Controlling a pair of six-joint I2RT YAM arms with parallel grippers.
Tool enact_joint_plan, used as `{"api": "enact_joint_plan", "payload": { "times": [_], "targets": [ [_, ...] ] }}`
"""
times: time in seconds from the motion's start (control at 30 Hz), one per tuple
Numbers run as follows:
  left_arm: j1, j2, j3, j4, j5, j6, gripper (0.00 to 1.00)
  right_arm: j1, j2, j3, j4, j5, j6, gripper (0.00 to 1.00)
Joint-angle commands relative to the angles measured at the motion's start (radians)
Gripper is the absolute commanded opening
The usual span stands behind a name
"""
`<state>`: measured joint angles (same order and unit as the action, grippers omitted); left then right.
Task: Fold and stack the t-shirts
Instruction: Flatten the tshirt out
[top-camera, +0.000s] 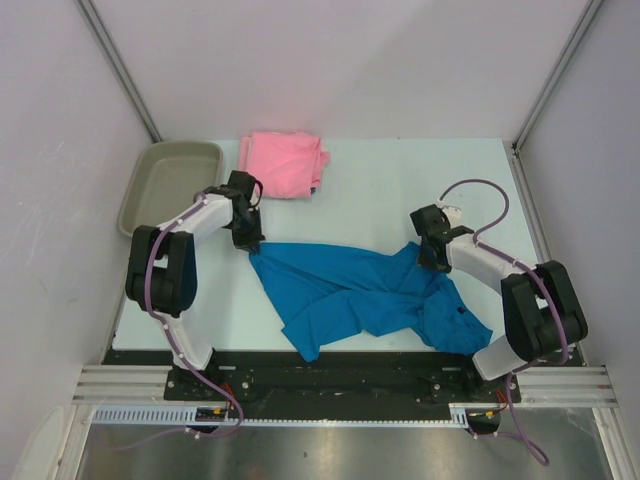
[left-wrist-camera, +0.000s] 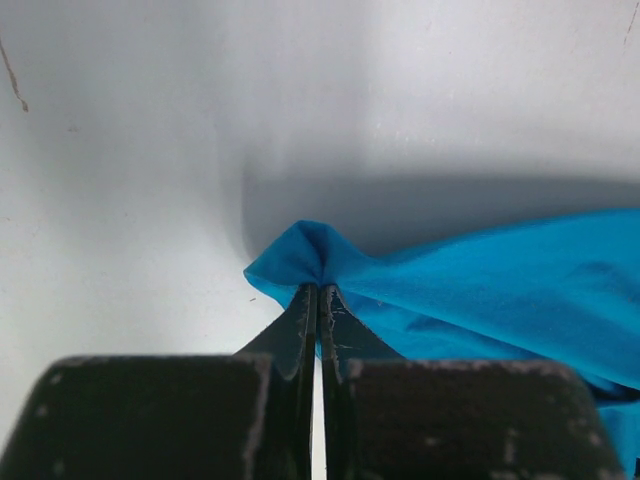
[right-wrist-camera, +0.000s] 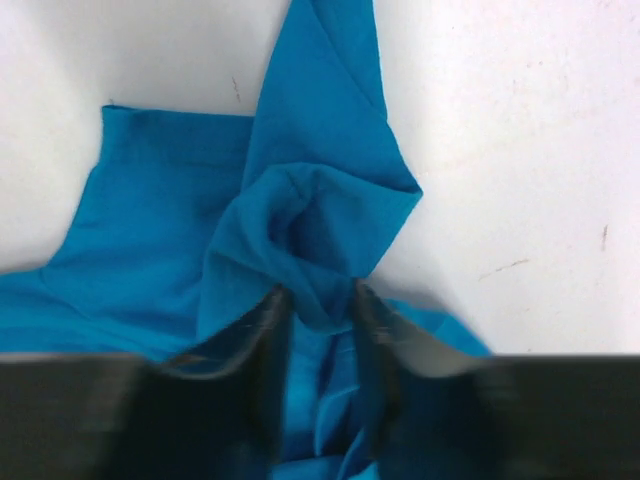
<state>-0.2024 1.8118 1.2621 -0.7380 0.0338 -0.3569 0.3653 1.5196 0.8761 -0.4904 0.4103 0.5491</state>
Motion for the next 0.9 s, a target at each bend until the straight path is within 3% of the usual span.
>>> {"api": "enact_joint_plan", "payload": {
  "times": [0.0,0.03,0.23,0.53,0.6,0.67,0.73,0.87],
  "targets": [
    [0.006,-0.042,-0.006,0.019,0.018,0.039,0.0,-0.011,0.027,0.024,-0.008,0.053,0.012,0.12],
    [0.006,-0.045,-0.007,0.019,0.02,0.039,0.0,-0.011,0.025,0.026,-0.02,0.085,0.012,0.0],
    [0.006,-0.062,-0.009,0.022,0.025,0.039,0.0,-0.02,-0.096,0.012,-0.141,0.212,0.051,0.0],
    [0.006,-0.077,-0.009,0.02,0.044,0.045,0.0,-0.032,-0.328,-0.038,-0.335,0.168,0.147,0.0],
    [0.006,-0.08,-0.01,0.022,0.044,0.049,0.0,-0.031,-0.36,-0.049,-0.359,0.163,0.166,0.04],
    [0.006,-0.086,-0.012,0.023,0.049,0.05,0.0,-0.031,-0.378,-0.049,-0.358,0.159,0.172,0.55],
    [0.006,-0.091,-0.01,0.025,0.048,0.05,0.01,-0.045,-0.386,-0.048,-0.341,0.121,0.173,0.99],
    [0.006,-0.083,-0.015,0.029,0.052,0.052,0.0,-0.066,-0.375,-0.034,-0.254,0.102,0.134,1.0]
  ]
}}
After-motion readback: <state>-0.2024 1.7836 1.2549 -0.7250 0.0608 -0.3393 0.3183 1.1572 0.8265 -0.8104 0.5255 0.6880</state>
